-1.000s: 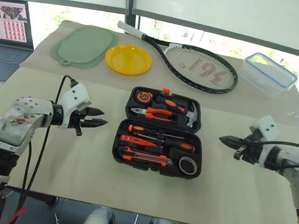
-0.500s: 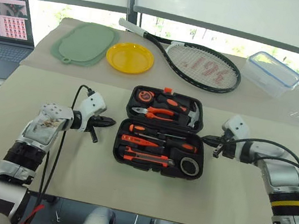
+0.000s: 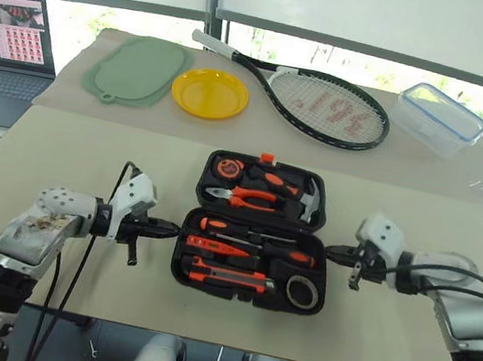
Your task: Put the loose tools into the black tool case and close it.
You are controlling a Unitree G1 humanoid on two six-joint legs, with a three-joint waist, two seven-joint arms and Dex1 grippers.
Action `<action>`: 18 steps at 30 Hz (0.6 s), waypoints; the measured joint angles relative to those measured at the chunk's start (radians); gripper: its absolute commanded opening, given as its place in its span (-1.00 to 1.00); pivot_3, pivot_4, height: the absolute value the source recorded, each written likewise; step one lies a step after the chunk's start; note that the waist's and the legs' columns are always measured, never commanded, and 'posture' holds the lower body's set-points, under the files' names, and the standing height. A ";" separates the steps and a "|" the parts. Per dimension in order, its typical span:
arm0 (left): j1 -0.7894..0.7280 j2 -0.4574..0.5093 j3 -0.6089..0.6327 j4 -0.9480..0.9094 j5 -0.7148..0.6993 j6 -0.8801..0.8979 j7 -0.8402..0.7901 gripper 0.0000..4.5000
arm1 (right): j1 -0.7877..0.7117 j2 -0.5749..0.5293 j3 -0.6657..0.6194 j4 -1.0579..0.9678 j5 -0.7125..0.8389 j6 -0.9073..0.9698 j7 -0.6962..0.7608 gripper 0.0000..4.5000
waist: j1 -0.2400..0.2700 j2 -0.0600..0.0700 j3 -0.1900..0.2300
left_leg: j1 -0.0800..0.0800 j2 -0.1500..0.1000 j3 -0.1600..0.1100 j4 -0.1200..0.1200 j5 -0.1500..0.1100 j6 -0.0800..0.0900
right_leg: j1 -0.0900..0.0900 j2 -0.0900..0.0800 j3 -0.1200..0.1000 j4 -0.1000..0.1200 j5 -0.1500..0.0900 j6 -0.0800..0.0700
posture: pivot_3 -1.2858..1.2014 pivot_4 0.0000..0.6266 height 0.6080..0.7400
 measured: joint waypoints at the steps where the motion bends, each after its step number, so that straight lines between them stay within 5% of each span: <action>1: 0.021 0.007 0.008 -0.026 -0.009 0.013 0.001 -0.99 | 0.024 -0.007 -0.009 -0.029 0.003 0.007 0.001 -1.00 | 0.000 0.000 0.000 | 0.000 0.000 0.000 0.000 0.000 0.000 | 0.000 0.000 0.000 0.000 0.000 0.000 | 0.03 -0.52 0.98; 9: 0.177 0.011 0.047 -0.151 -0.031 0.045 0.059 -0.99 | 0.140 -0.014 -0.048 -0.131 0.018 0.038 -0.027 -1.00 | 0.000 0.000 0.000 | 0.002 0.000 0.000 0.000 0.000 0.000 | 0.001 0.000 0.000 0.001 0.000 -0.001 | 0.03 -0.52 0.98; 10: 0.177 0.012 0.047 -0.148 -0.031 0.053 0.072 -0.77 | 0.139 -0.014 -0.049 -0.134 0.019 0.051 -0.035 -1.00 | 0.000 0.000 0.000 | 0.003 0.000 0.000 0.000 0.000 -0.001 | 0.001 0.000 0.000 0.001 0.000 -0.001 | 0.03 -0.52 0.98; 11: 0.173 0.013 0.049 -0.132 -0.027 0.059 0.091 -0.64 | 0.133 -0.016 -0.053 -0.132 0.023 0.068 -0.042 -0.73 | 0.000 0.000 0.000 | 0.003 0.000 0.000 0.000 0.000 -0.001 | 0.002 0.000 0.000 0.002 0.000 -0.001 | 0.03 -0.52 0.98; 17: 0.058 0.031 0.094 -0.001 -0.041 0.163 0.158 0.29 | 0.062 -0.062 -0.125 -0.062 0.068 0.169 -0.051 0.16 | 0.000 0.000 0.000 | 0.007 0.001 0.000 0.000 0.001 -0.001 | 0.004 0.001 0.000 0.002 0.000 -0.002 | 0.03 -0.52 0.98; 18: -0.002 0.010 0.111 0.049 -0.058 0.229 0.192 0.30 | 0.023 -0.057 -0.128 -0.029 0.080 0.199 -0.056 0.30 | 0.000 0.000 0.000 | 0.007 0.000 0.000 0.000 0.001 -0.001 | 0.004 0.002 0.000 0.003 0.001 -0.003 | 0.03 -0.52 0.98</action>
